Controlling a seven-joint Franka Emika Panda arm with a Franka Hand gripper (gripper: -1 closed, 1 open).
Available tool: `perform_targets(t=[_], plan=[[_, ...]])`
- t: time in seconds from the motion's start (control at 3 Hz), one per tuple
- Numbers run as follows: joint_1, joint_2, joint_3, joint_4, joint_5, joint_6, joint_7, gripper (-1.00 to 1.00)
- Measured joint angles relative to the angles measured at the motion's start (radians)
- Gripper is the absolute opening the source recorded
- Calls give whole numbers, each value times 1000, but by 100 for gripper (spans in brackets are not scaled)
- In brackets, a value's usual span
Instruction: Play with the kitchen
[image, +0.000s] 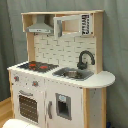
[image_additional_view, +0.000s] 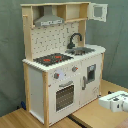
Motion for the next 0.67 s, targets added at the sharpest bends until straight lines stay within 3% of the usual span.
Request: perform_targets(t=[0.67], plan=[[-45,-2,-168,39,-110,23,19,100]])
